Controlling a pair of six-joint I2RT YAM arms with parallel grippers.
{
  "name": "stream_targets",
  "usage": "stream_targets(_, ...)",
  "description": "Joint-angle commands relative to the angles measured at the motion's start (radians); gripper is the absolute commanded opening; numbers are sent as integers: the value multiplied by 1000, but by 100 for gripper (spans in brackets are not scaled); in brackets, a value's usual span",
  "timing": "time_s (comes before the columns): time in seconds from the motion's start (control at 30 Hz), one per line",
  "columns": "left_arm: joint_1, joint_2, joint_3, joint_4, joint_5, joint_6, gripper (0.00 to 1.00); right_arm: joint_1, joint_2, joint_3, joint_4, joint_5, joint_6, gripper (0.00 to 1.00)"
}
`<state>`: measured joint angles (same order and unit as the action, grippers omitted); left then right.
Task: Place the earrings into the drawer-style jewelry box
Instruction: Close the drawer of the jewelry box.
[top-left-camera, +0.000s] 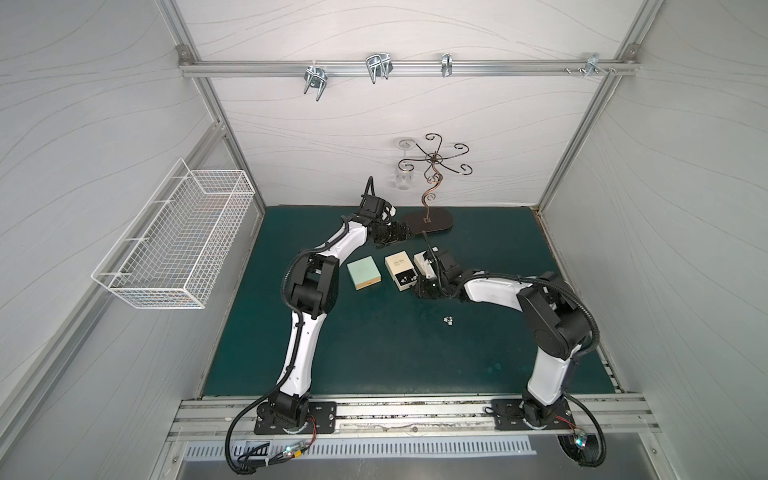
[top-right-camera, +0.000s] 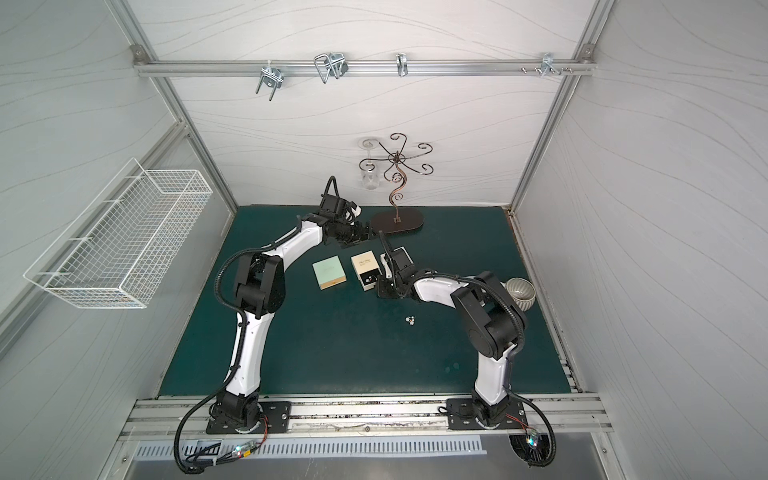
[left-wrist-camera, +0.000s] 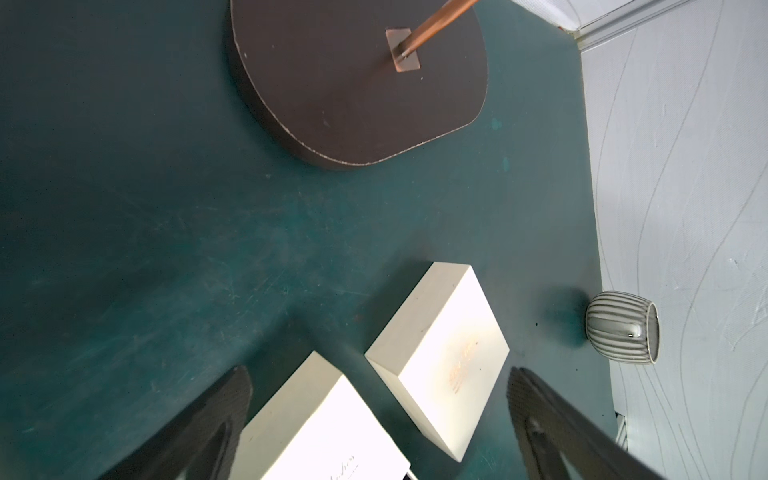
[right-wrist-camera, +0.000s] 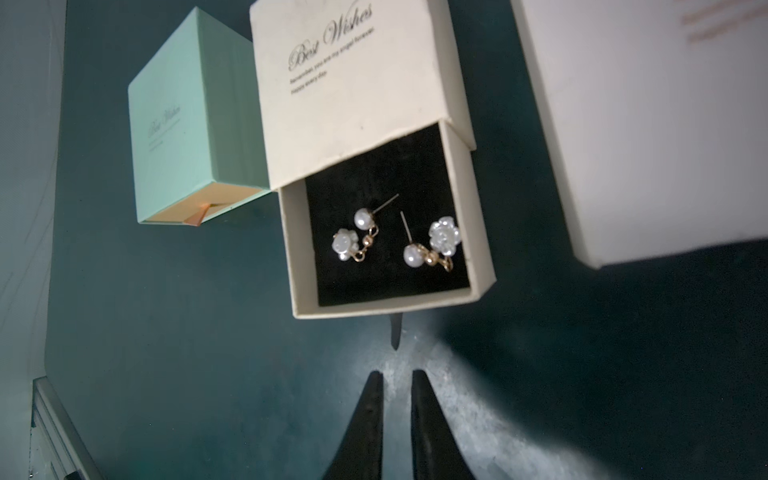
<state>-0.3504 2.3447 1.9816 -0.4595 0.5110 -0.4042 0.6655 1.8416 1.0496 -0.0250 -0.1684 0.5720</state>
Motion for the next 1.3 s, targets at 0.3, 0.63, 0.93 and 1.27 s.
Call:
stream_targets(0.3,-1,34,37,-8,56,-3,99,3,65,77,-26,4,28,16)
stream_targets(0.63,-7,50,33,-36,59,14,99,1,95,114,-31,5,31,16)
stream_targets(0.93,-15,47,21,-50,58,28,99,1,110,130,-29,4,37,16)
stream_targets(1.27,-18,42,-1,-47,64,34,99,-8,138,160,-17,5,65,16)
